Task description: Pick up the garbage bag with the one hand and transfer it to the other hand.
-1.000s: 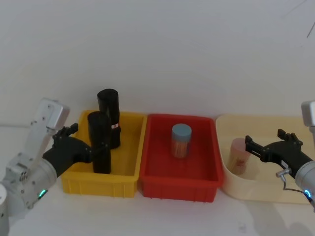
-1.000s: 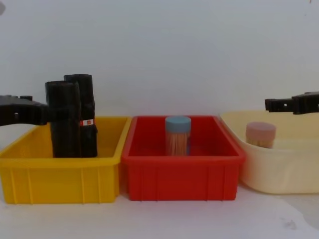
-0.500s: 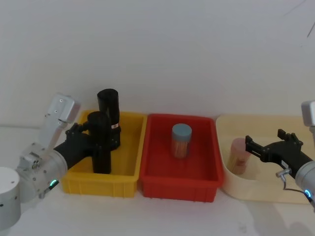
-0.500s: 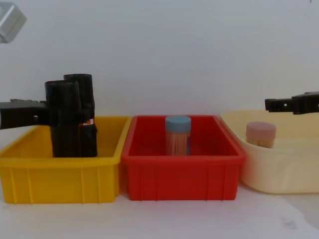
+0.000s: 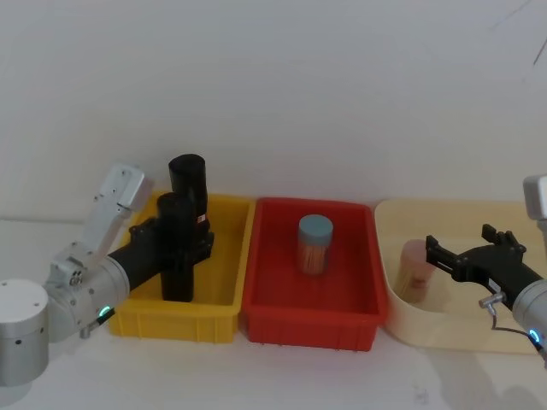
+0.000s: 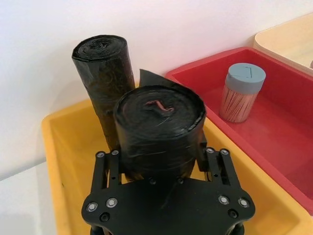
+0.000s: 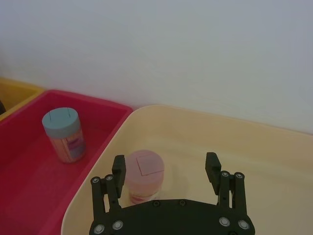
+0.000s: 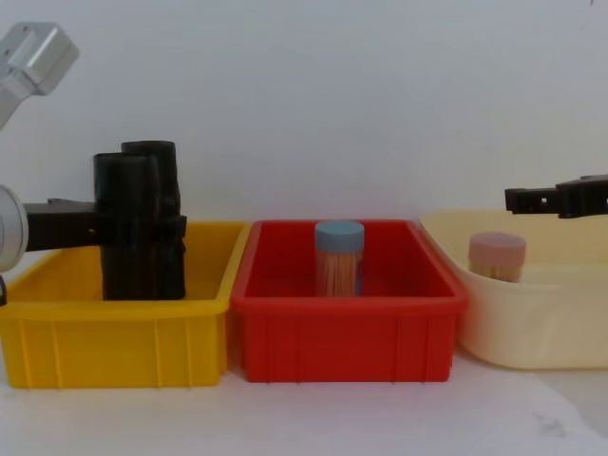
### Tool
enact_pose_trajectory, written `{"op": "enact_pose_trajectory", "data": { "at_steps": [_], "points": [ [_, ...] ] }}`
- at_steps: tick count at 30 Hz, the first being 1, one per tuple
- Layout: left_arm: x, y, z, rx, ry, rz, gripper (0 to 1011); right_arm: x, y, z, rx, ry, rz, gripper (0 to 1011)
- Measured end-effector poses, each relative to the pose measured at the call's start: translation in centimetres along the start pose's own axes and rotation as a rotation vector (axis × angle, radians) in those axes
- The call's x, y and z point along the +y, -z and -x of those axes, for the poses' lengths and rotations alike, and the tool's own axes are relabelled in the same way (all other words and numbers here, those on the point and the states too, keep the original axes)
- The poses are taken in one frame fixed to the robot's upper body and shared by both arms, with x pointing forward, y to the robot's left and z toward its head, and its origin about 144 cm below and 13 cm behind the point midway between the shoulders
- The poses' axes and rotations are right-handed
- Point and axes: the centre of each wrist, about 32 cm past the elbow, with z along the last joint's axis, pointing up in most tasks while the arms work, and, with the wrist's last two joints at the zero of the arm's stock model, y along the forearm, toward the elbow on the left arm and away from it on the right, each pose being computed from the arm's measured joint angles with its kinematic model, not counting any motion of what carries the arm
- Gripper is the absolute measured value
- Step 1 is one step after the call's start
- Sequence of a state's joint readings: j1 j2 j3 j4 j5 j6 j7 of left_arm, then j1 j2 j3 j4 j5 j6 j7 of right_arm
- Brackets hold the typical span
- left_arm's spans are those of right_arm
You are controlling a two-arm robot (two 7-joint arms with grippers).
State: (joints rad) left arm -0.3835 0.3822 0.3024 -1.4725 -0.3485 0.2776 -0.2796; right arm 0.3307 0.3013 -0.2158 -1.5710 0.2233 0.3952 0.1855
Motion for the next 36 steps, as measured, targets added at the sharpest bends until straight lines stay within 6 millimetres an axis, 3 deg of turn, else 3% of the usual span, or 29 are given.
{"op": "enact_pose_trajectory", "data": {
  "at_steps": [8,11,23,36],
  "points": [
    [-0.4,0.0,-0.1,0.001,0.011,-0.005,565,0.0,0.0,0.0,0.000,0.000,0.000,1004],
    [-0.5,0.0,-0.1,0.002,0.013,-0.006,535,0.0,0.0,0.0,0.000,0.000,0.000,1004],
    [-0.5,-0.1,0.0,-0.003,0.014,-0.005,471,0.0,0.0,0.0,0.000,0.000,0.000,1004],
    [-1.0,-2.8,-0.1,-0.031,0.007,0.049,471,0.0,0.0,0.0,0.000,0.000,0.000,1004]
  ]
}}
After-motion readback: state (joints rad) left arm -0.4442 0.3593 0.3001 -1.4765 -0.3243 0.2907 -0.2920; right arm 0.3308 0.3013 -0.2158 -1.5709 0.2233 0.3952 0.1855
